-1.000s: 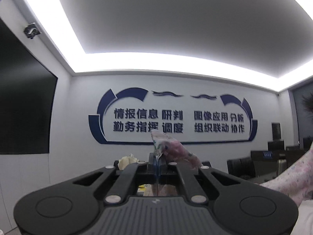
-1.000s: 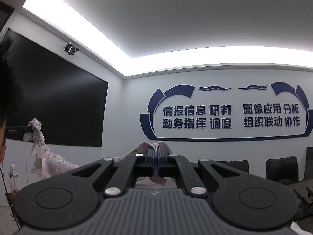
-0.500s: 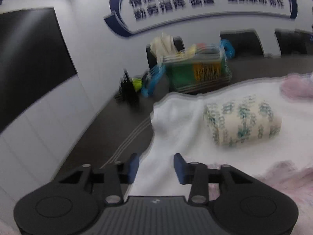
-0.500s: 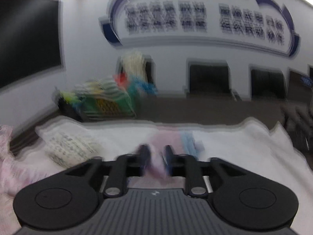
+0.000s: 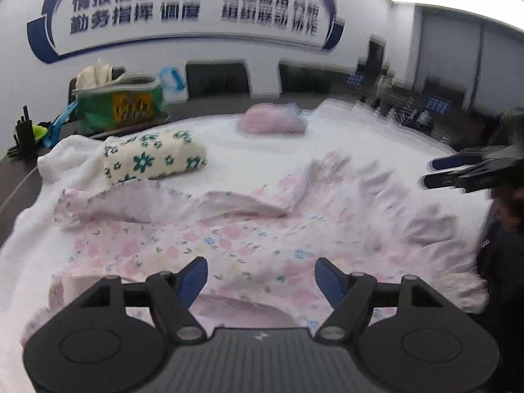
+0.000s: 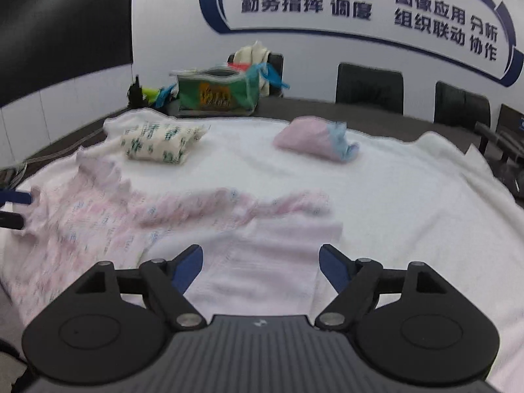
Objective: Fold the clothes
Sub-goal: 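Lay the pink floral dress flat on the towel and open both grippers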
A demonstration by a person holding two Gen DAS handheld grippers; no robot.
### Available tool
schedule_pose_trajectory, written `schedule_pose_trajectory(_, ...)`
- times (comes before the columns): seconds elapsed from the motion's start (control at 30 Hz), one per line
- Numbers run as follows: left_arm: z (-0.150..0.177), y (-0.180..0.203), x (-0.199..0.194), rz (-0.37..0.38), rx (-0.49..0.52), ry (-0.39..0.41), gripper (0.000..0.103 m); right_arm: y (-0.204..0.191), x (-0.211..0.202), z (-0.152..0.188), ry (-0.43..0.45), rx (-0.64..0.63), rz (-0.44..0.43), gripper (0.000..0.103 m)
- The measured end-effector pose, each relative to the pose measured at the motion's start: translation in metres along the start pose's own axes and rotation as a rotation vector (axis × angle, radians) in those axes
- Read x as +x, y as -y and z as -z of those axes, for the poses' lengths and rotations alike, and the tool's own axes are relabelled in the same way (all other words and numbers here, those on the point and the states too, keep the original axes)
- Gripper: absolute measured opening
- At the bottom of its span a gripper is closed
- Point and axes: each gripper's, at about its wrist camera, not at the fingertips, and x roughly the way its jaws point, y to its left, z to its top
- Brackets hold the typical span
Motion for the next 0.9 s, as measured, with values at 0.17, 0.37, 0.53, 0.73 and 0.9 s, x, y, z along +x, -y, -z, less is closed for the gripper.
schedule_pose_trajectory(0.17,-0.057,0.018,0.038,-0.047,0.190,-0.073,0.072,0.003,0.008,0.009,-0.002,0.006,0.021,0.080)
schedule_pose_trajectory(0.37,-0.056,0.053,0.110,0.000,0.448,-0.117,0.072,0.029,0.052,0.007,-0.023,0.124,0.063,0.080)
schedule_pose_trajectory(0.53,-0.054,0.034,0.146,-0.162,0.386,-0.124,0.059,0.022,0.064,0.011,-0.031,0.094,0.031,0.080)
schedule_pose_trajectory(0.73,-0.076,-0.017,0.146,-0.499,0.155,0.016,0.054,0.020,0.071,0.016,-0.047,0.096,0.034,0.080)
schedule_pose_trajectory(0.9,-0.081,-0.053,0.120,-0.245,-0.040,0.035,0.057,0.021,0.070,0.011,-0.033,0.090,0.042,0.080)
